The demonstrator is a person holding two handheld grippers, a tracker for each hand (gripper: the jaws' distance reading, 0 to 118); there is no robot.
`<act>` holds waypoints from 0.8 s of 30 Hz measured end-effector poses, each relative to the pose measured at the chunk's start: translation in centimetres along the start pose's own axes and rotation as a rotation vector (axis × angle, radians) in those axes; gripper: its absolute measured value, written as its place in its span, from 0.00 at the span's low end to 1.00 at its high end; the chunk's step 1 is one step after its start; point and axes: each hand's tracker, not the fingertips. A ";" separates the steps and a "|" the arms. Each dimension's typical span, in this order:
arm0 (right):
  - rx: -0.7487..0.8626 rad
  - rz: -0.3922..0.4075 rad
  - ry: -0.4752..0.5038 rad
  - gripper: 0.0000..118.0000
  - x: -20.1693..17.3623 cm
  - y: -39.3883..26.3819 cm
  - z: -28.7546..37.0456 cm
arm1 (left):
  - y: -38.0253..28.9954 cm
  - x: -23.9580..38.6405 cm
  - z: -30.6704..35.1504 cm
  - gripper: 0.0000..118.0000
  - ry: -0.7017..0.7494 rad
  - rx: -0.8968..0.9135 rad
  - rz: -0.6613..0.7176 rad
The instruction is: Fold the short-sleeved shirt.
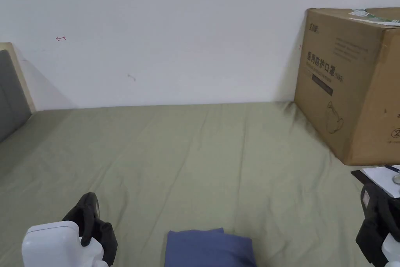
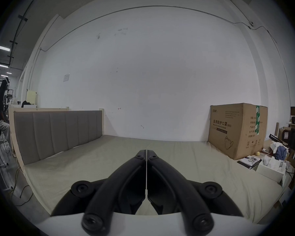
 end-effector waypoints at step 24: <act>-1.400 -0.025 0.486 0.00 -7.6 -18.7 -19.5 | -17.7 -10.1 -19.6 0.39 -0.658 -1.119 0.951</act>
